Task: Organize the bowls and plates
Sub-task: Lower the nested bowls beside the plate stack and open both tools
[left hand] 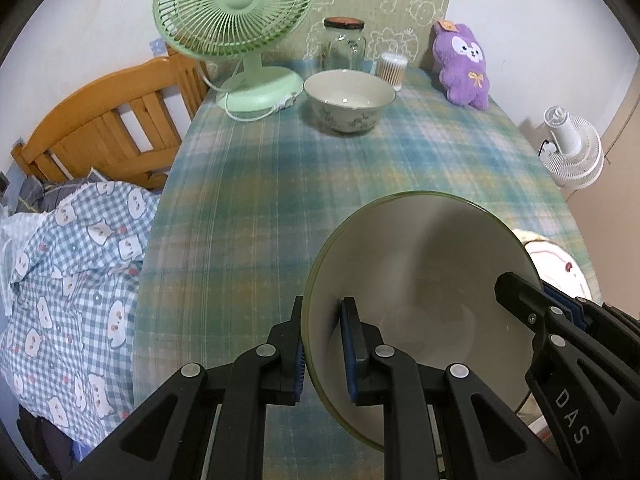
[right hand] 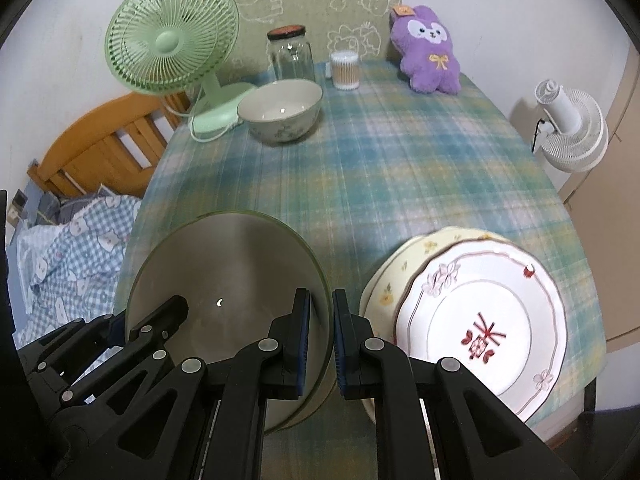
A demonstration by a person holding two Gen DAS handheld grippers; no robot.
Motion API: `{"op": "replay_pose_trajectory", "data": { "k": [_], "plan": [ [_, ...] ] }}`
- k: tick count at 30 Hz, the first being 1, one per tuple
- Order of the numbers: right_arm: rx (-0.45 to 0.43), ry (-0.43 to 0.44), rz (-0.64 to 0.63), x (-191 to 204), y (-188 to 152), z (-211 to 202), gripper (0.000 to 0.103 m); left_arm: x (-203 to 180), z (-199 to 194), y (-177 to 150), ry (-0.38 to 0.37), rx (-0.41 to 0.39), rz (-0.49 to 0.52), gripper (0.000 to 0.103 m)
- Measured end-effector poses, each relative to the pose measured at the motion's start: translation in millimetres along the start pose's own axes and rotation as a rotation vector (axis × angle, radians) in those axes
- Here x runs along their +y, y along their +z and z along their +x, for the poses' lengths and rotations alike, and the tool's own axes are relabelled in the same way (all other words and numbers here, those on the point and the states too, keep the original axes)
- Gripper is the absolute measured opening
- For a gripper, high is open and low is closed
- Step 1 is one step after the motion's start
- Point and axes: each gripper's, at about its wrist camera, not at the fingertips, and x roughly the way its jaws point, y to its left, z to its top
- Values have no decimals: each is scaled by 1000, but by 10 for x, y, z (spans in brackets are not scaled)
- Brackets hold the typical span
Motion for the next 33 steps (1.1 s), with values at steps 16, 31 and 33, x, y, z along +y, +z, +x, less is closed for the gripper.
{"op": "replay_pose_trajectory", "data": {
  "k": [16, 31, 33],
  "plan": [
    [58, 1, 4, -25, -206, 195, 14, -2, 198, -217, 7, 62, 9, 13],
    [64, -40, -21, -19, -182, 247, 14, -4, 270, -228, 4, 64, 14, 13],
    [73, -41, -24, -14, -169, 250, 14, -4, 272, -221, 2, 68, 12, 15]
  ]
}}
